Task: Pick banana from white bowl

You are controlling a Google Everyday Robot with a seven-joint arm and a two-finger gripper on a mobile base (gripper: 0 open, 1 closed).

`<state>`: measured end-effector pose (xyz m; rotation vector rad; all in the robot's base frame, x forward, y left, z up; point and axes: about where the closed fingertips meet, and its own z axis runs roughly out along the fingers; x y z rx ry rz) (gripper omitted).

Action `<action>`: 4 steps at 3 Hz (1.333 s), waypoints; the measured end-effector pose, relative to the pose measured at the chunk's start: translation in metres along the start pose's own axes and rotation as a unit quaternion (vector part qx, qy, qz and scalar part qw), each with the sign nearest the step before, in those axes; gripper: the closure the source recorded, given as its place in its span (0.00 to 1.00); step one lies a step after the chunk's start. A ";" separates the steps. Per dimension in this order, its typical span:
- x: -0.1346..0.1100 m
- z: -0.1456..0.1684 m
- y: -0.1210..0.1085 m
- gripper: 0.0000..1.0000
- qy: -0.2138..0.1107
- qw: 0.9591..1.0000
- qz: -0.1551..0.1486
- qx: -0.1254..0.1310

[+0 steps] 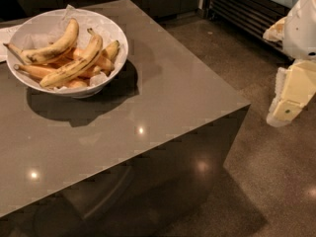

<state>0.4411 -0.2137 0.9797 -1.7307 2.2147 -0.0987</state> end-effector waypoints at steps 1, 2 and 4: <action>-0.021 0.002 -0.007 0.00 -0.008 0.999 -0.033 -0.008; -0.058 0.006 -0.012 0.00 -0.029 0.996 -0.084 -0.015; -0.073 0.005 -0.023 0.00 -0.058 0.994 -0.091 0.004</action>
Offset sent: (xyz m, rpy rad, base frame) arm 0.0371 0.0940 0.0111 0.0221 -0.0001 0.3195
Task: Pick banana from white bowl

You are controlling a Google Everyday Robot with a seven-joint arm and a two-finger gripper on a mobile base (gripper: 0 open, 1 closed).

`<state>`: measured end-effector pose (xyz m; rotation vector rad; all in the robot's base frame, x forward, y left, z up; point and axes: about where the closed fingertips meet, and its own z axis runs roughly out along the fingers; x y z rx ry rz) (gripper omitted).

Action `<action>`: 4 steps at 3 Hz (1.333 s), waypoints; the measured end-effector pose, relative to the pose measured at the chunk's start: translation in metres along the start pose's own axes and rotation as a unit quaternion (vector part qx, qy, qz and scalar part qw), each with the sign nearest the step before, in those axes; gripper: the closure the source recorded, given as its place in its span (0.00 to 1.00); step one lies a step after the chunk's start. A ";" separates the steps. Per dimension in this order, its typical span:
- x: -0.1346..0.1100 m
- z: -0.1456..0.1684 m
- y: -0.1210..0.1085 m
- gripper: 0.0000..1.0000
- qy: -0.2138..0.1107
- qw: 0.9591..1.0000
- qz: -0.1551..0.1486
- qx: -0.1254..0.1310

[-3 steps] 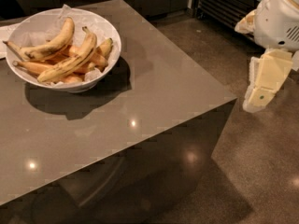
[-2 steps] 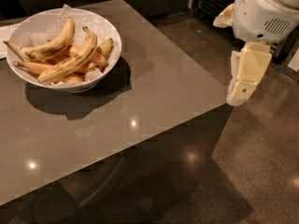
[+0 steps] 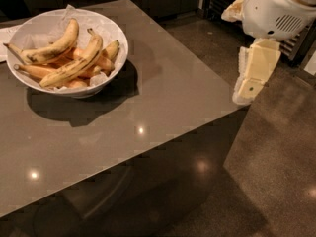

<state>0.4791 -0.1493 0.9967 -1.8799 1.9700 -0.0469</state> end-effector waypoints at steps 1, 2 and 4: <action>-0.029 0.006 -0.020 0.00 -0.016 0.999 -0.038 0.011; -0.061 0.014 -0.038 0.00 -0.028 0.996 -0.084 0.010; -0.070 0.012 -0.042 0.00 -0.030 0.994 -0.101 0.025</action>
Offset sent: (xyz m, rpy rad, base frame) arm 0.0675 0.0989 0.0173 -0.0112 -0.0765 0.2844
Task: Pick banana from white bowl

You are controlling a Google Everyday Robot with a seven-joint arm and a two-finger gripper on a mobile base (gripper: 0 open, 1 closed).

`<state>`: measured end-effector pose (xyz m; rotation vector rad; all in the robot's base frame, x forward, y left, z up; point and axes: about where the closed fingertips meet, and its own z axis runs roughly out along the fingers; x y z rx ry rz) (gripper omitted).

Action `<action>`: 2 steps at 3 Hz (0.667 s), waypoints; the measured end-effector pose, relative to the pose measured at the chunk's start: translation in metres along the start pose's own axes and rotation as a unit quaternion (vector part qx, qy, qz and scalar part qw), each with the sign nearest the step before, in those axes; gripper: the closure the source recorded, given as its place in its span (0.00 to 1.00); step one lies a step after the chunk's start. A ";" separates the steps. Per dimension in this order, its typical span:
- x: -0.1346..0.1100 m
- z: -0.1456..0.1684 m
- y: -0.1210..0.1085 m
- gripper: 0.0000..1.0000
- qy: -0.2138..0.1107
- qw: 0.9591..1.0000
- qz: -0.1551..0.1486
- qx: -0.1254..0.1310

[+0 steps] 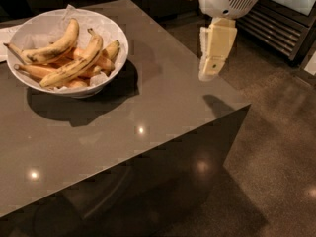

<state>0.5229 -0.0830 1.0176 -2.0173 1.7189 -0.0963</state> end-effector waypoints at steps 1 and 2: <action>-0.020 0.009 -0.018 0.00 0.002 0.999 -0.040 0.012; -0.049 0.024 -0.038 0.00 -0.008 0.997 -0.078 0.008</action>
Offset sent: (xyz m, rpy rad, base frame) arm 0.0550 0.0879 0.0036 -0.0555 -0.0611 0.2184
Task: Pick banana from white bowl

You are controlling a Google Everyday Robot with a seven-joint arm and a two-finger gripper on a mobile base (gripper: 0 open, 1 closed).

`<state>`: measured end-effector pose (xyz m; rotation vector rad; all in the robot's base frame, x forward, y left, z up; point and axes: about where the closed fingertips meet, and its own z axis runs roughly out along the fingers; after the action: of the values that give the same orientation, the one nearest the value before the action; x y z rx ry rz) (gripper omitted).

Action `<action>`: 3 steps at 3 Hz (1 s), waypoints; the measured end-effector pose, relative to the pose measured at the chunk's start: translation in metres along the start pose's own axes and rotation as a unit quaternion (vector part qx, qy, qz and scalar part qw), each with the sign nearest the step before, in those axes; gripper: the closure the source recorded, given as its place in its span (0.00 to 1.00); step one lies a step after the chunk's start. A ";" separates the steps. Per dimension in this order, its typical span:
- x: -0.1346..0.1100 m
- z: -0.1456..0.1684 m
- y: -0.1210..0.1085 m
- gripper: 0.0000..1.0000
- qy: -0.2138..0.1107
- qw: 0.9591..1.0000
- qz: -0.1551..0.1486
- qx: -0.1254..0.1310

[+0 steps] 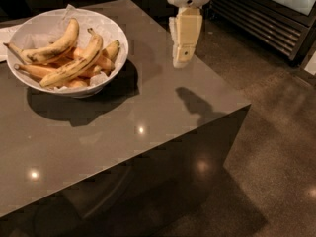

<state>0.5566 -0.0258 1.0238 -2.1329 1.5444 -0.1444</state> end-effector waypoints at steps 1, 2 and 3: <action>0.000 0.000 0.000 0.00 0.000 1.000 0.000 0.000; -0.025 0.014 -0.017 0.00 -0.019 0.999 -0.039 0.005; -0.053 0.028 -0.036 0.00 -0.046 0.996 -0.082 0.008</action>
Offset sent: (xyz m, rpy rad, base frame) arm 0.0257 0.0725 0.0012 0.0160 -0.0624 0.2002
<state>0.5791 0.0404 1.0264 -2.2202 1.3116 -0.1110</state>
